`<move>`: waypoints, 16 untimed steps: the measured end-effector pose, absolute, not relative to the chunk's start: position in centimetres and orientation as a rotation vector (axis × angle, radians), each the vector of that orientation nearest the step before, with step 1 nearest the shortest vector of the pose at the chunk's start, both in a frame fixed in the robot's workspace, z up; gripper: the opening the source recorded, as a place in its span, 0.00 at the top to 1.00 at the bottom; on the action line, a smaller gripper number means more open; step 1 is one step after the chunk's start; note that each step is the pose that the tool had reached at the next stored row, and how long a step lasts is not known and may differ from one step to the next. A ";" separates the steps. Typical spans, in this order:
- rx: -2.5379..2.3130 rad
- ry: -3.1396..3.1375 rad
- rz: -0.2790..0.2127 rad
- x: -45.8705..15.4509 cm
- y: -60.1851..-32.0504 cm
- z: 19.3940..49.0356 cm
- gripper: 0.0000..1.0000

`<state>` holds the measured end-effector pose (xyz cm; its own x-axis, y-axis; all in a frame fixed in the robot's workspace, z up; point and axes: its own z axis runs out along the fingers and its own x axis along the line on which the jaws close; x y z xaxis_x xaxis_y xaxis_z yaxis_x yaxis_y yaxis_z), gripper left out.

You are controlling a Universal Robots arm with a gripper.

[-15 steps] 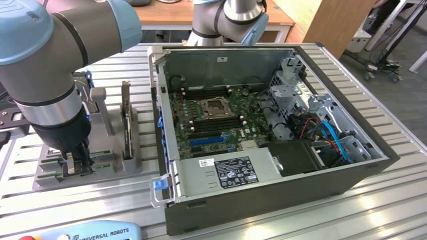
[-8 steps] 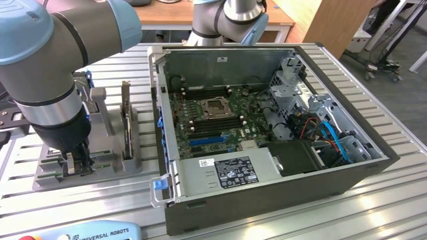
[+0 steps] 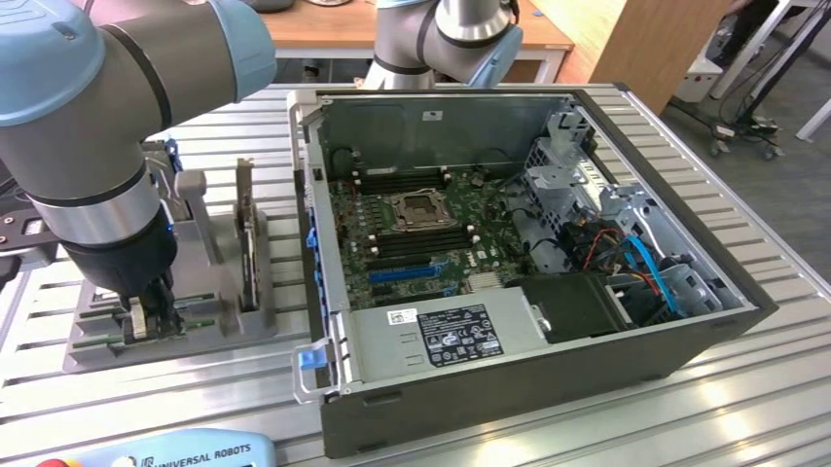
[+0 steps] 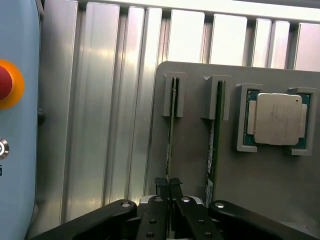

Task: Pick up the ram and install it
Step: 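Pick up the ram and move it above insertion slot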

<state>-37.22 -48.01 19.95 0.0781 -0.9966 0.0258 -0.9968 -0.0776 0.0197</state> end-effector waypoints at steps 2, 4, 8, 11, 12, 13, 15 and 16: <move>2.283 -2.111 0.009 -37.2 -48.0 19.9 0.87; 2.283 -2.112 0.009 -37.2 -48.0 19.9 0.87; 2.283 -2.111 0.009 -37.2 -48.0 19.9 0.87; 2.284 -2.113 0.005 -37.2 -48.0 20.0 0.87; 2.285 -2.114 0.003 -37.2 -48.0 20.0 0.87; 2.286 -2.115 0.002 -37.2 -48.1 20.0 0.87; 2.288 -2.116 -0.001 -37.2 -48.1 19.9 0.87; 2.288 -2.116 -0.002 -37.2 -48.1 19.9 0.87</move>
<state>-37.22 -48.10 19.95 0.0780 -0.9968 0.0157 -0.9968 -0.0777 0.0190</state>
